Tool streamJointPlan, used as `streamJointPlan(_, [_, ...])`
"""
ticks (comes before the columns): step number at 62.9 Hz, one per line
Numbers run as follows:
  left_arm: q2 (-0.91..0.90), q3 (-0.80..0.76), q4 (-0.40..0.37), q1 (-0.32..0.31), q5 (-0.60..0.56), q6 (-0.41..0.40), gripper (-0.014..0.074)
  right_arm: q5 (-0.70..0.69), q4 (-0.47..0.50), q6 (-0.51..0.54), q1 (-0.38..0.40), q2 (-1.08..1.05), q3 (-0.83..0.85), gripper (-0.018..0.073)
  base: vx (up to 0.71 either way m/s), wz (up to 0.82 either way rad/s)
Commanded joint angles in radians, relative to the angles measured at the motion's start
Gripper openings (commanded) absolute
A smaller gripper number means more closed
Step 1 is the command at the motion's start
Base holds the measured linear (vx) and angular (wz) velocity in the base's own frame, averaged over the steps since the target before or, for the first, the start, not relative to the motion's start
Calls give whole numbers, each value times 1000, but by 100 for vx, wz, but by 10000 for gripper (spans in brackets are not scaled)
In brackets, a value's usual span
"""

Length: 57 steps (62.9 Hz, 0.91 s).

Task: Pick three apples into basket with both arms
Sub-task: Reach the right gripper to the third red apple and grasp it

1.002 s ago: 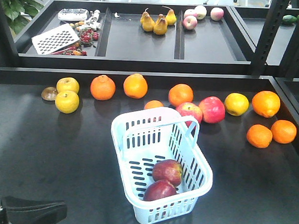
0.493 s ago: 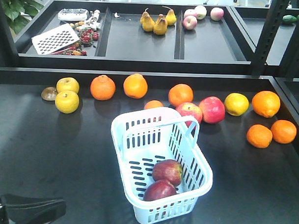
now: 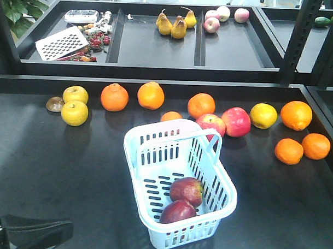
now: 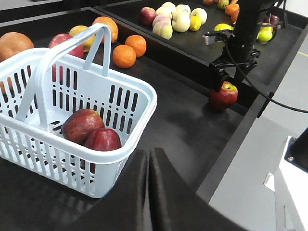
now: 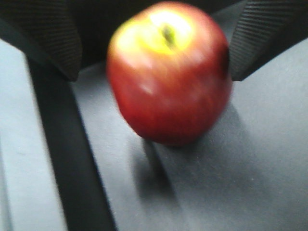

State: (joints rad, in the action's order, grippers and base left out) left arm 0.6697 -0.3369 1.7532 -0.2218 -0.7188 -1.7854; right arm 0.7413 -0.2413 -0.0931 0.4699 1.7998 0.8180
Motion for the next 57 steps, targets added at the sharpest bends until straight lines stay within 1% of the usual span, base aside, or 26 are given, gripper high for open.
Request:
streamJointPlan(1, [-1,-21,48,-5,12,-1,-6,-14,-25,-2,7,0,22,592,0,0])
streamJointPlan(13, [-1,-21,48,-5,12,-1,-6,-29,-28,-3,7,50,22,590,0,0])
streamJointPlan(16, [-1,-21,48,-5,12,-1,-6,-33,-24,-4,7,53,22,580,0,0])
streamJointPlan(20, [-1,-21,48,-5,12,-1,-6,-36,-19,-4,7,49,23,546,0,0])
streamJointPlan(23, [-1,-21,48,-5,12,-1,-6,-38,-9,-4,7,39,25,506,0,0])
streamJointPlan(27, [-1,-21,48,-5,12,-1,-6,-44,6,-2,7,17,25,419,0,0])
streamJointPlan(34, [-1,-21,48,-5,12,-1,-6,-53,64,48,7,-49,25,228,0,0])
streamJointPlan(39, [-1,-21,48,-5,12,-1,-6,-61,147,117,7,-118,25,76,0,0])
streamJointPlan(43, [-1,-21,48,-5,12,-1,-6,-64,230,191,7,-170,25,-12,0,0])
streamJointPlan(48, [-1,-21,48,-5,12,-1,-6,-50,373,301,-8,-248,25,-11,0,0])
streamJointPlan(51, [-1,-21,48,-5,12,-1,-6,-33,461,387,-29,-294,25,-9,0,0])
streamJointPlan(57, [-1,-21,48,-5,12,-1,-6,12,619,525,-117,-401,25,-7,0,0])
